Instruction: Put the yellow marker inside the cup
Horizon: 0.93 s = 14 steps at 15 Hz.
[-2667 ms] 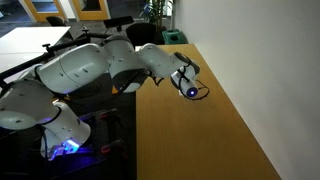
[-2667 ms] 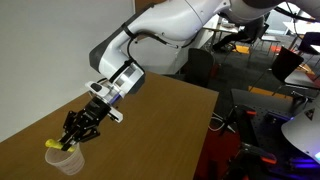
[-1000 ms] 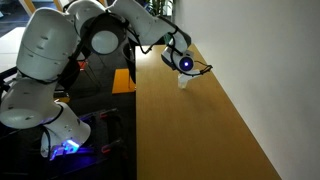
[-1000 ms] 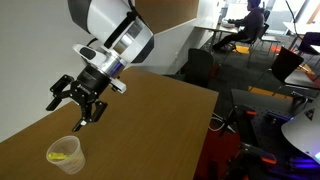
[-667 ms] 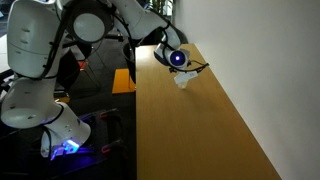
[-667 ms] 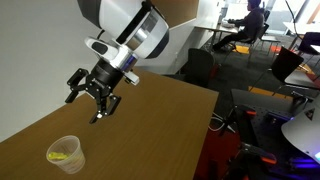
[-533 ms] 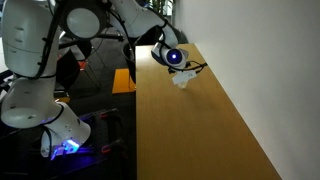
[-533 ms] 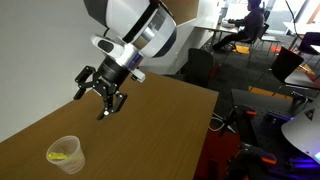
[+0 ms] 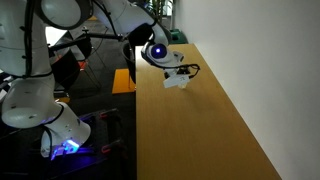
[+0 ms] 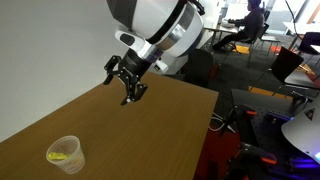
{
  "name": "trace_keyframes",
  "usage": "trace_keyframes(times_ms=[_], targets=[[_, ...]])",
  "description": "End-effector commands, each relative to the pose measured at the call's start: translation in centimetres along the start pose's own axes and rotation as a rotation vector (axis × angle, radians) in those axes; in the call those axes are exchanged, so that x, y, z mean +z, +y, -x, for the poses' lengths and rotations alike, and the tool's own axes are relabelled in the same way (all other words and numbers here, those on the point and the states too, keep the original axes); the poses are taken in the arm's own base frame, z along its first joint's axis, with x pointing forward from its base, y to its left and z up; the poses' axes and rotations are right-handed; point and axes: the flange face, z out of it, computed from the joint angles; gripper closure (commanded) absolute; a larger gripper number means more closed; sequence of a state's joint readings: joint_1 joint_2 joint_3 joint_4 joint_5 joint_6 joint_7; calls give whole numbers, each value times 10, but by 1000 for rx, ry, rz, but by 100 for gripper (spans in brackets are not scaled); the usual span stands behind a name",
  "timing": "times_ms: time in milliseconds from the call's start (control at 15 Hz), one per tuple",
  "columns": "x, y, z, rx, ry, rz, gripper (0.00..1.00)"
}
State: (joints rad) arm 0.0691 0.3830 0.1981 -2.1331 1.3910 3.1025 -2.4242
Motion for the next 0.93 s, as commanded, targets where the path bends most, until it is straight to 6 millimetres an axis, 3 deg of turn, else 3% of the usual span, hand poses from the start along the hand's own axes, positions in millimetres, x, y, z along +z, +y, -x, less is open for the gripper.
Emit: trace_keyframes(times_ms=[0,533,600,867], targets=[[-31,-17,14,94,-137,81,0],[-52,-48,44,270,-306,170,0],[-33,-44,46,246,-288,135,0],[-38,-45,46,259,-292,141,0]])
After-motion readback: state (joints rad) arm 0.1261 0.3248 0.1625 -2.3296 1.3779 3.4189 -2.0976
